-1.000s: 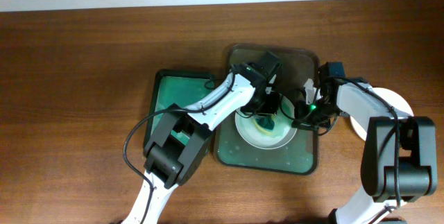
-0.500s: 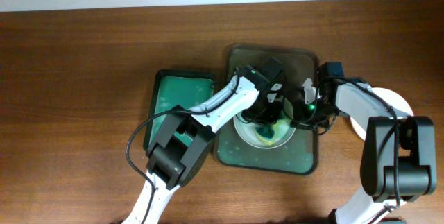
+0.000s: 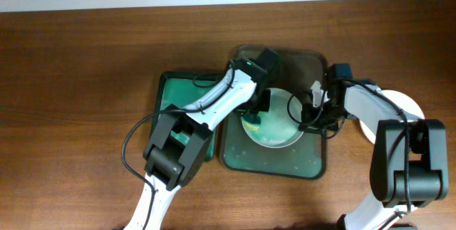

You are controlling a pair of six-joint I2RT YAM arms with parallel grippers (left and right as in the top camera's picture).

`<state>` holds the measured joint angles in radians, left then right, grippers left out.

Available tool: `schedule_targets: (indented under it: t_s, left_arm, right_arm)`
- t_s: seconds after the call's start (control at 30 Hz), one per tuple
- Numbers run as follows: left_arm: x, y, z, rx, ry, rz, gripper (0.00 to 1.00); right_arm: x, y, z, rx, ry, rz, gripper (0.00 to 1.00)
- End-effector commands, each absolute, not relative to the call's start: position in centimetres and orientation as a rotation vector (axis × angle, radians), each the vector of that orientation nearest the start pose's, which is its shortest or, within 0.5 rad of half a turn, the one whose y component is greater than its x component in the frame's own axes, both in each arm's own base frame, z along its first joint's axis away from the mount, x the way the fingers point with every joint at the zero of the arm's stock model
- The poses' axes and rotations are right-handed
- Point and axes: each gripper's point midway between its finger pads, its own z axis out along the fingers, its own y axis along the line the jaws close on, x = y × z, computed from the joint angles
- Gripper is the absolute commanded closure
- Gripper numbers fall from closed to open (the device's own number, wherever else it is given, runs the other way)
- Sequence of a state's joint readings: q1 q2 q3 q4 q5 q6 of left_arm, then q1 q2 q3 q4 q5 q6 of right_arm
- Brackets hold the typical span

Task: Clean dirty plates on tray and stack at the side
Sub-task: 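Scrub the last white plate with the sponge in the left gripper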

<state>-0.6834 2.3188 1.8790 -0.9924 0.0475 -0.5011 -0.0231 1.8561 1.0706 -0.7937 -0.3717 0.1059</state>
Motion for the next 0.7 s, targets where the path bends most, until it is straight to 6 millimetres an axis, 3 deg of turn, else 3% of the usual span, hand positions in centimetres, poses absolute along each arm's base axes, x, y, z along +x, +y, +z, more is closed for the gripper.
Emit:
schedule_targets:
  t_s: [0.0, 0.07, 0.17, 0.27, 0.37, 0.53, 0.67]
  left_arm:
    - [34.0, -37.0, 1.0, 0.431, 3.069, -0.649, 1.00]
    - [32.8, -39.2, 1.2, 0.496, 3.050, -0.747, 1.00]
    - [31.0, -40.8, 1.1, 0.609, 3.032, -0.773, 1.00]
    - [30.1, -41.5, 0.9, 0.674, 3.023, -0.769, 1.00]
    - [30.0, -40.9, 0.6, 0.664, 3.046, -0.736, 1.00]
    - [31.2, -35.1, -0.6, 0.545, 3.167, -0.436, 1.00]
    - [34.4, -28.6, -0.2, 0.334, 3.142, 0.004, 1.00]
  right_arm:
    - [30.7, 4.3, -0.6, 0.179, 3.134, 0.477, 0.96]
    - [30.7, 4.3, -0.6, 0.179, 3.134, 0.477, 0.96]
    - [30.7, 4.3, -0.6, 0.179, 3.134, 0.477, 0.96]
    - [30.7, 4.3, -0.6, 0.180, 3.135, 0.477, 0.96]
    - [30.7, 4.3, -0.6, 0.180, 3.135, 0.478, 0.96]
    - [30.5, 4.4, -0.6, 0.181, 3.139, 0.478, 0.96]
    - [30.5, 4.4, -0.6, 0.182, 3.142, 0.478, 0.96]
